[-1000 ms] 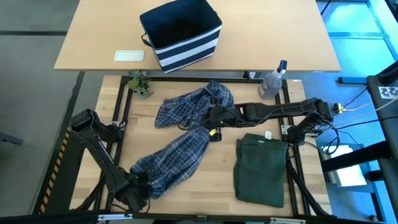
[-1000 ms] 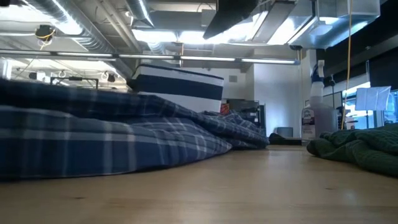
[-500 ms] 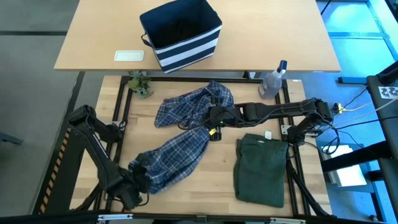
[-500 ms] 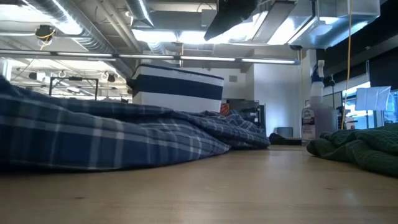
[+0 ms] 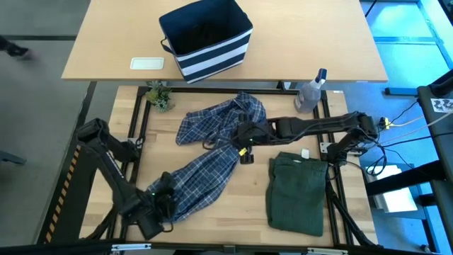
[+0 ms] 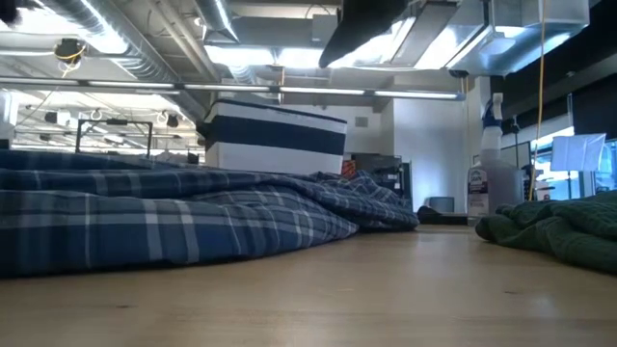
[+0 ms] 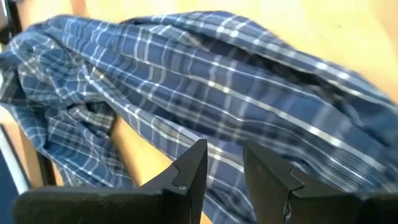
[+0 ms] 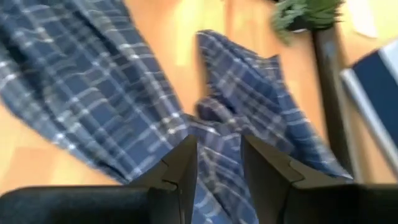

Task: Fold Laundry from Bin
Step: Fold the blue checkered pants

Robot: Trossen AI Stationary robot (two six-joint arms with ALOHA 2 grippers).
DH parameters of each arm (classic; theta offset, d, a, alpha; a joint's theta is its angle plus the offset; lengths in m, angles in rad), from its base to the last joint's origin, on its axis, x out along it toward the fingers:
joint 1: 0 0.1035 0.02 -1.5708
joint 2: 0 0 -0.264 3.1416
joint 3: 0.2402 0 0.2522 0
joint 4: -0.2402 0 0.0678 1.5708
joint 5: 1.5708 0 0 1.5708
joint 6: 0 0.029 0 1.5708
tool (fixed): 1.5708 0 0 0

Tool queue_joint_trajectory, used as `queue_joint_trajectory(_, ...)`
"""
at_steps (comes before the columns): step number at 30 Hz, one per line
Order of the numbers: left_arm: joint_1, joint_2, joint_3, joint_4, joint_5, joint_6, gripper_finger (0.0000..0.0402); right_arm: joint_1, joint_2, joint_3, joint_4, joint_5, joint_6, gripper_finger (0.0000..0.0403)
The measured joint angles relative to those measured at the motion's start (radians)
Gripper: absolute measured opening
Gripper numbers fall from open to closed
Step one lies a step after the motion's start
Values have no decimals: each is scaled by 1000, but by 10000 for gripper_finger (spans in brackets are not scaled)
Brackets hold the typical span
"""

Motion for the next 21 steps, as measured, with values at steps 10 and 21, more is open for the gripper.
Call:
queue_joint_trajectory(10,101,0,-202,361,8,122,98,-36,18,-181,116,-39,-6,42)
queue_joint_trajectory(21,182,0,-318,594,234,125,98,-183,19,-390,356,-140,35,15)
